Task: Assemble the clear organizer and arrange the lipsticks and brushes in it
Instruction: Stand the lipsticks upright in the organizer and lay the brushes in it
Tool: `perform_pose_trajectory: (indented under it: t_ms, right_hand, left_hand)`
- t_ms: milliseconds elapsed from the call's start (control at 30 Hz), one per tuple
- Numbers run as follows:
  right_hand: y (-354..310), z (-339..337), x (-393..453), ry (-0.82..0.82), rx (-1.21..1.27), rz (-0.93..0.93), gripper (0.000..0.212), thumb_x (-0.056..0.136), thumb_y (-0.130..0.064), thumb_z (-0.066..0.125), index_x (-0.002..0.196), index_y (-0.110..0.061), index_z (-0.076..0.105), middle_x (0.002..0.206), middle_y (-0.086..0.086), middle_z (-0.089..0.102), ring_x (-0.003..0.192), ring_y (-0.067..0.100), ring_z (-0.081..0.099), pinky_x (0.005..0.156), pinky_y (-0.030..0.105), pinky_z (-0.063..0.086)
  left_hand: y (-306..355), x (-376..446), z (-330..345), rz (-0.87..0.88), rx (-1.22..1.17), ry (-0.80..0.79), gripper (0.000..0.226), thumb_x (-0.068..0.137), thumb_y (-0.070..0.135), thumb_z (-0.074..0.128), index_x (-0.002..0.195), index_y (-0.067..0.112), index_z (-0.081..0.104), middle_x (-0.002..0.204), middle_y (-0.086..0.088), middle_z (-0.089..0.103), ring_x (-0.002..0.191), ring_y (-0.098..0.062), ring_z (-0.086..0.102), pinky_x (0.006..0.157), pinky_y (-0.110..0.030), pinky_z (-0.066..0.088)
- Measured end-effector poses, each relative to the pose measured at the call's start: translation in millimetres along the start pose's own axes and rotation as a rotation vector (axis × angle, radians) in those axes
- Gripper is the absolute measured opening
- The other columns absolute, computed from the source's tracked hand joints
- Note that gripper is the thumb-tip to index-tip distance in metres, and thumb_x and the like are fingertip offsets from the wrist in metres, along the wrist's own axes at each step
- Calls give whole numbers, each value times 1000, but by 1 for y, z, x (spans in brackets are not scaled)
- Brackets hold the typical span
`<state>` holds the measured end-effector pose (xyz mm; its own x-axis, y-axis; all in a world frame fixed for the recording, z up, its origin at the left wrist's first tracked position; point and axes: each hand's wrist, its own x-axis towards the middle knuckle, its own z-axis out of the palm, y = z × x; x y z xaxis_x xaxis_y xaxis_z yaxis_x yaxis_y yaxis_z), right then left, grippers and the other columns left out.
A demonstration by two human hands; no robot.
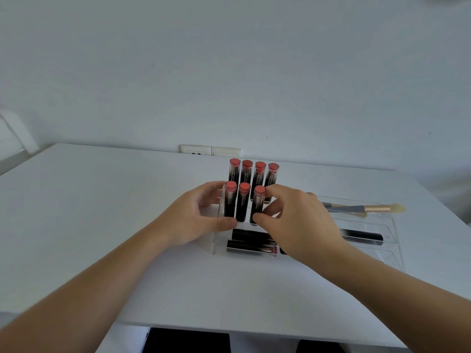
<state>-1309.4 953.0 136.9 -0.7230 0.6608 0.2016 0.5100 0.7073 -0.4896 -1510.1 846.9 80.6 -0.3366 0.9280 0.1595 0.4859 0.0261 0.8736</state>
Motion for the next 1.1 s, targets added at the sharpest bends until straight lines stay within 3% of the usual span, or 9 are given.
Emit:
perform_pose_trajectory:
  t_ms: [67,300,867,1100]
  right_hand:
    - [0,0,0,0,-2,5,14,86,-34,66,99,-31,63,78,-13,72,74,11,65,67,32,56]
    - [-1,-1,2,-19,-10,17,15,86,-35,65,102,-35,66,77,-17,71,76,-3,52,59,20,43]
    - [-2,-1,5,-37,-39,8,8,89,-34,64,95,-31,68,80,-12,73,68,8,63,64,29,53]
    - [-5,-3,3,-47,-49,-7,11,86,-39,64,95,-34,68,77,-15,72,72,4,64,63,26,52]
  left_hand:
    - [0,0,0,3,0,1,79,65,49,87,137,35,56,132,18,66,127,0,57,113,-34,39]
    - [1,-1,0,0,2,1,78,65,50,86,136,36,56,132,19,66,127,1,57,111,-31,39]
    - [7,-3,0,-3,6,5,73,66,51,86,133,42,57,130,23,66,124,4,57,108,-29,41]
    - [10,-5,0,-8,-23,-12,79,68,47,86,140,32,55,135,15,65,129,-3,56,117,-44,37]
